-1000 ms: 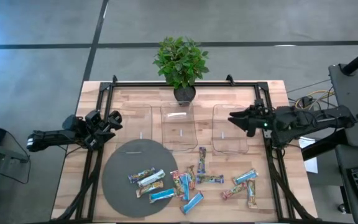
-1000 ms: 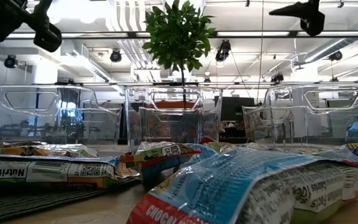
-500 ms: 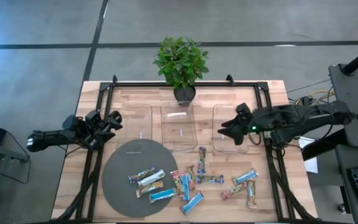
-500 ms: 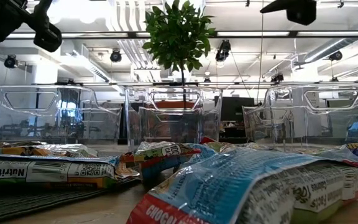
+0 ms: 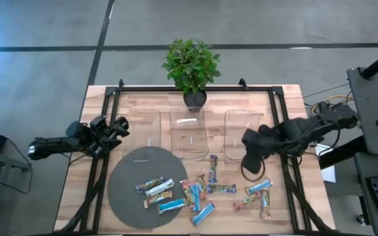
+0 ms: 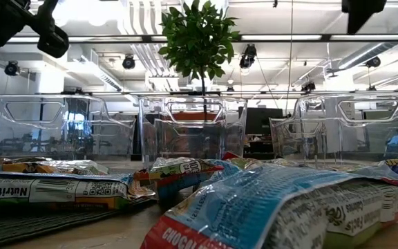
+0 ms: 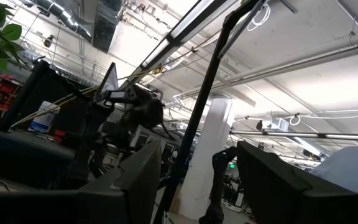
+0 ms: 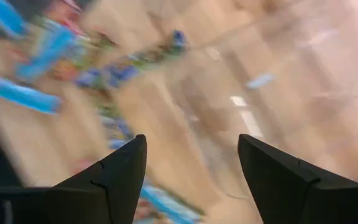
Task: Pick and place Granola Bars by type
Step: Put the yellow granola bar into the right transparent bin
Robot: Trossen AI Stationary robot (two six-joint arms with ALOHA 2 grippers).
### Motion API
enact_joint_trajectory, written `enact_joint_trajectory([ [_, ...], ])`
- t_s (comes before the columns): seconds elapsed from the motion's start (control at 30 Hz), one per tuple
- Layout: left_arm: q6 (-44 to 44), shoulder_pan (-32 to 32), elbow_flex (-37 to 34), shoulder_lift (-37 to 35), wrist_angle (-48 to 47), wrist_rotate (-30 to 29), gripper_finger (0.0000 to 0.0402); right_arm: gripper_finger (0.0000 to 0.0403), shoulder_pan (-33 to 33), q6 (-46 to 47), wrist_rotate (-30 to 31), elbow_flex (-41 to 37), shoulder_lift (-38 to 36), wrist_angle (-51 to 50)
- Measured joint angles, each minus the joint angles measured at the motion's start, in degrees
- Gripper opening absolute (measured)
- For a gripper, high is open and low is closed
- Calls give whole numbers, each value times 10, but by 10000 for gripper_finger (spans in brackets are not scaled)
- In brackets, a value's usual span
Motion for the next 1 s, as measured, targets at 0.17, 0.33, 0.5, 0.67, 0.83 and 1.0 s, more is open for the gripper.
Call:
enact_joint_trajectory([
  [0.17,0,0,0,0,0,0,193,242,83,-13,35,5,47,-65],
  [0.33,0,0,0,0,0,0,193,242,153,-13,32,-5,90,-105],
  [0.5,0,0,0,0,0,0,193,242,215,2,-1,-16,117,-123],
  [0.67,0,0,0,0,0,0,193,242,274,63,-63,-52,121,-124],
  [0.83,0,0,0,0,0,0,193,242,305,154,-103,-84,115,-114],
  [1.0,0,0,0,0,0,0,193,242,312,135,-104,-122,114,-18],
])
